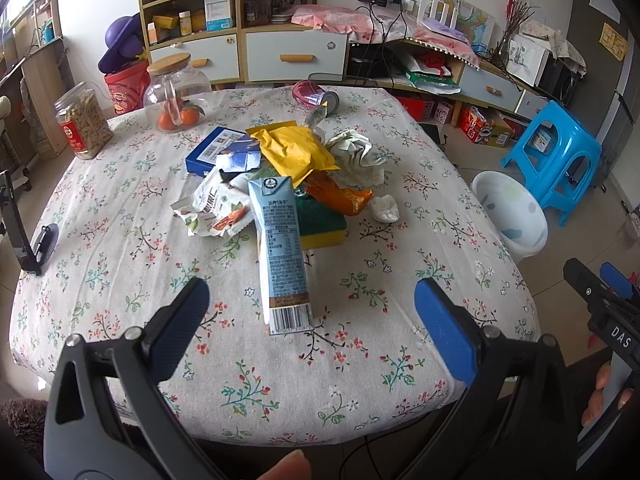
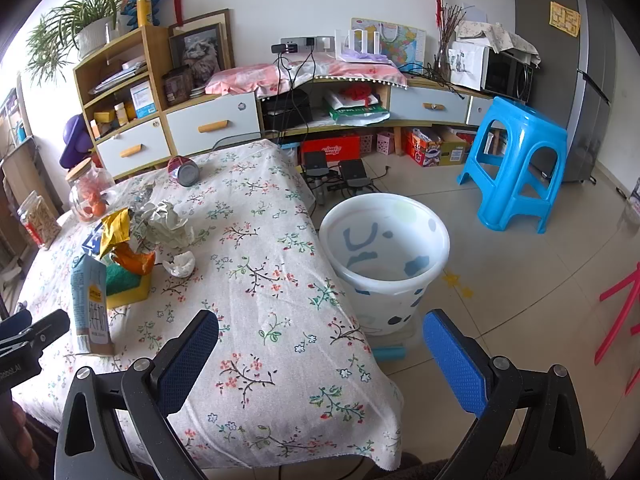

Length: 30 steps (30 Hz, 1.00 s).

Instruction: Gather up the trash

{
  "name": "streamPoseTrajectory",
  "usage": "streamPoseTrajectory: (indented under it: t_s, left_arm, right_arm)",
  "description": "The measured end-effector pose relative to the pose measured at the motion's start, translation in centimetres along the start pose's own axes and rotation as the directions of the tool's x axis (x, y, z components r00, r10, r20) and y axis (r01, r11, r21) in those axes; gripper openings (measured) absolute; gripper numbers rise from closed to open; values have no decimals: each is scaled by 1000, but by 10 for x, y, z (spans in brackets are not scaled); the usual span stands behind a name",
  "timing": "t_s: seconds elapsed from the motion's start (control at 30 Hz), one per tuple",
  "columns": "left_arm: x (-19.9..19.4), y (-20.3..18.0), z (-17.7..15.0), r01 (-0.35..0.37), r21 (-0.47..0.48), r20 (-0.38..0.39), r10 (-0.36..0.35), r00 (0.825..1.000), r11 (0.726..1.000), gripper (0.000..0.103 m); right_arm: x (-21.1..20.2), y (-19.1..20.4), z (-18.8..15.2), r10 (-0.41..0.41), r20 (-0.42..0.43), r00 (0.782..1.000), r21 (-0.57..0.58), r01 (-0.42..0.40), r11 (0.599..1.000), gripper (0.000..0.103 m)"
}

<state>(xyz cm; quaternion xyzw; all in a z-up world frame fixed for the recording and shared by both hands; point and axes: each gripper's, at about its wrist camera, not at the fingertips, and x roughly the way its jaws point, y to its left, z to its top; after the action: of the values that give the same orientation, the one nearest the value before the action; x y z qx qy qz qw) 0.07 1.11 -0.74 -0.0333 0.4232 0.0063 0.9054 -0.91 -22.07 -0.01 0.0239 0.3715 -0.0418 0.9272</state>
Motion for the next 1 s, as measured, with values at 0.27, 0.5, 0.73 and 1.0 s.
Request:
streamPoseTrajectory:
  t_s: [0.27,0.5,0.73,1.0]
  left_arm:
    - [1,3,-1,5,-3,-9,-5,1000,1000,102]
    - [0,9,4,19,-11,-12,-19,1000,1000,102]
    - [5,28,28,24,0,-36,-24,999,1000,102]
    - [33,71,75,-10,-65,-112,3,994,998,102]
  right_arm:
    - [2,-3,-1,-12,-5,1000,7,12,1000,103]
    - [2,0,9,-16,-25,1000,-11,16,1000,103]
    - [8,10,39,18,-72,997,-53,-22,998,103]
    - [41,29,77,78,-162,984,-88,-93,992,103]
